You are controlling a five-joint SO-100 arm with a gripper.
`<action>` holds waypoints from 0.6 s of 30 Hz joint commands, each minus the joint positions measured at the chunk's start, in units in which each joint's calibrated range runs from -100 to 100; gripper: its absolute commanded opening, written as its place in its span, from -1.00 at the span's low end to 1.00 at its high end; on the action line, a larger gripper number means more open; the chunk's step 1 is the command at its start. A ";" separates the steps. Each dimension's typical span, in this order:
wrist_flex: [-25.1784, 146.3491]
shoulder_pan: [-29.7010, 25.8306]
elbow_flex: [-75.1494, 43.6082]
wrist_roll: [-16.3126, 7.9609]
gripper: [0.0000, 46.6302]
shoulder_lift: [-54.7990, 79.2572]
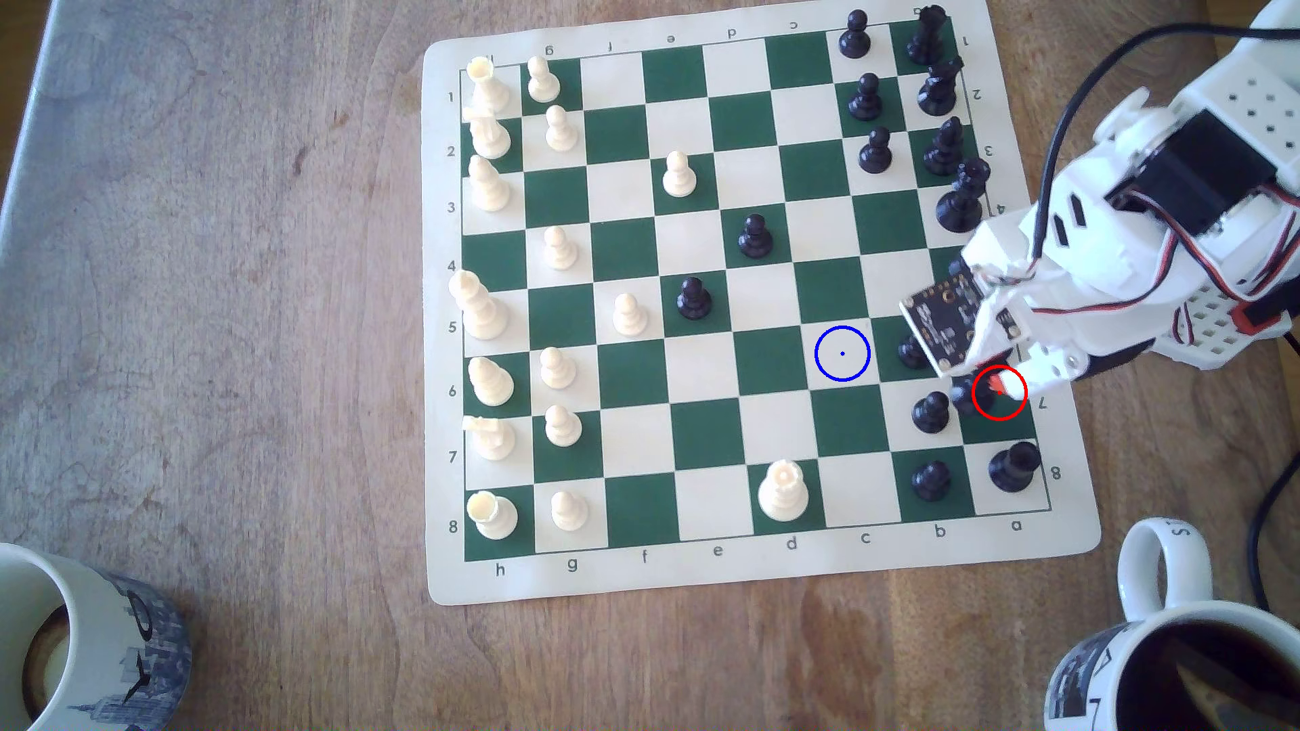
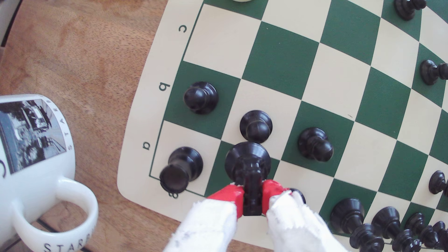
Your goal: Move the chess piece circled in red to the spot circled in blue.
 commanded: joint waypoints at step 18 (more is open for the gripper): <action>-13.52 15.53 -8.74 5.27 -0.99 17.44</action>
